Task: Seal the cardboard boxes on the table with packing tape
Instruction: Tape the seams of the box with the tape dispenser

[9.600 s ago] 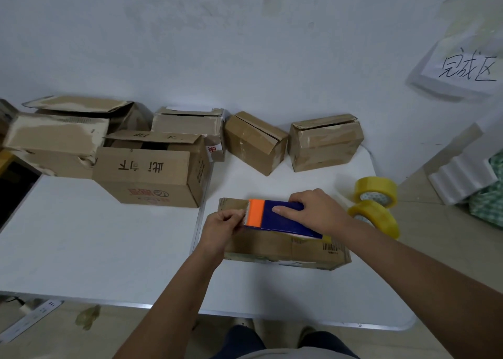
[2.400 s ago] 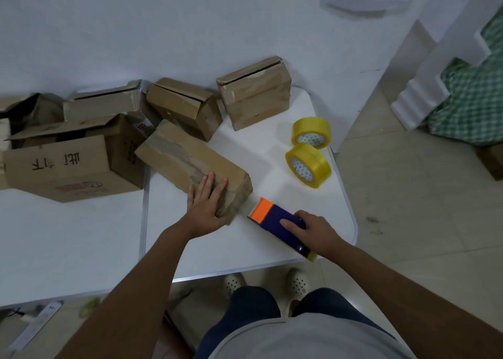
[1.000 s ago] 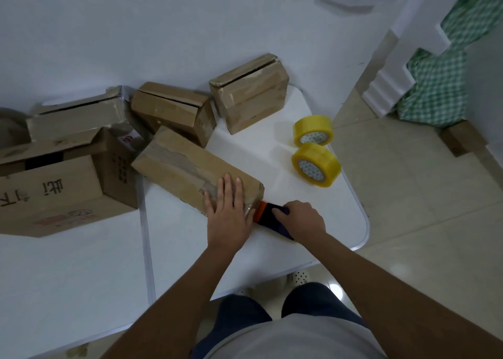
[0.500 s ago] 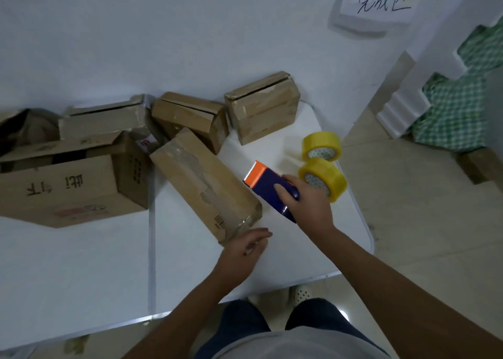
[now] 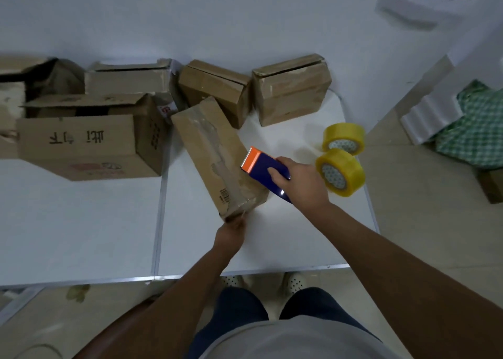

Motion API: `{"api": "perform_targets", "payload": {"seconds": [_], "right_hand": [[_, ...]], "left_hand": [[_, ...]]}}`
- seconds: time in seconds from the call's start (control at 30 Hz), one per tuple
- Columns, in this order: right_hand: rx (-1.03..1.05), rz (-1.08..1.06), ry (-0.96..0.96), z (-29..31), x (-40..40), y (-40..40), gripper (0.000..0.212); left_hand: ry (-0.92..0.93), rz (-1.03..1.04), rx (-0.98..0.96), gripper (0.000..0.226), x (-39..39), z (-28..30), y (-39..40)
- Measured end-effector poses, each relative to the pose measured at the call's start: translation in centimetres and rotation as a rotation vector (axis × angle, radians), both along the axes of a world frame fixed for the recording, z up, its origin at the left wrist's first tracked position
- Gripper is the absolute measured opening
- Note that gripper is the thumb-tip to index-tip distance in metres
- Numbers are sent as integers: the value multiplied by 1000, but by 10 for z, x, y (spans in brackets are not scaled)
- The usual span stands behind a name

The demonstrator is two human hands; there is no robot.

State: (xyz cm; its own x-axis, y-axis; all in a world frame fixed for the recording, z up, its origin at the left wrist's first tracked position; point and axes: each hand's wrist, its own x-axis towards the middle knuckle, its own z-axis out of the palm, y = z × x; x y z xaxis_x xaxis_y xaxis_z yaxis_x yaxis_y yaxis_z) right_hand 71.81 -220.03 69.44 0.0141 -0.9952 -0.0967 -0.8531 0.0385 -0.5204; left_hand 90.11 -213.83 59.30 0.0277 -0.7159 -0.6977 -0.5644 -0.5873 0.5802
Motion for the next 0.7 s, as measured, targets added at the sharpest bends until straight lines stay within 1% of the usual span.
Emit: {"api": "perform_targets", "payload": {"seconds": [0.07, 0.13, 0.17, 0.2, 0.23, 0.27, 0.3, 0.37, 0.43, 0.5, 0.57, 0.63, 0.7], "right_hand": [[4, -2, -6, -1, 0, 1, 43], [7, -11, -21, -1, 0, 2, 43], [9, -18, -26, -1, 0, 2, 43], [12, -24, -29, -1, 0, 3, 42], [14, -31, -28, -2, 1, 3, 42], [16, -33, -27, -2, 1, 4, 42], [19, -34, -29, -3, 2, 5, 42], [23, -41, -33, -3, 3, 8, 42], [42, -60, -43, -3, 2, 10, 44], [72, -84, -75, -5, 0, 12, 44], [106, -105, -152, -7, -4, 14, 43], [123, -122, -239, -7, -9, 19, 40], [117, -149, -307, -3, -13, 24, 35]], "left_hand": [[-89, -273, -149, 34, 8, 12, 4], [-64, -467, -385, 31, 15, 32, 7], [-49, -524, -541, 28, 18, 41, 7], [-80, -561, -720, 27, 21, 42, 3], [-152, -586, -879, 27, 23, 41, -2], [-245, -591, -983, 33, 23, 38, -8], [-335, -585, -990, 43, 23, 33, -15], [-440, -625, -903, 59, 24, 22, -27], [-504, -711, -869, 61, 26, 12, -32], [-562, -775, -919, 59, 32, 5, -32], [-601, -843, -979, 60, 42, 1, -31], [-607, -916, -1041, 61, 59, -4, -30], [-556, -1013, -1068, 61, 75, -4, -30]]}}
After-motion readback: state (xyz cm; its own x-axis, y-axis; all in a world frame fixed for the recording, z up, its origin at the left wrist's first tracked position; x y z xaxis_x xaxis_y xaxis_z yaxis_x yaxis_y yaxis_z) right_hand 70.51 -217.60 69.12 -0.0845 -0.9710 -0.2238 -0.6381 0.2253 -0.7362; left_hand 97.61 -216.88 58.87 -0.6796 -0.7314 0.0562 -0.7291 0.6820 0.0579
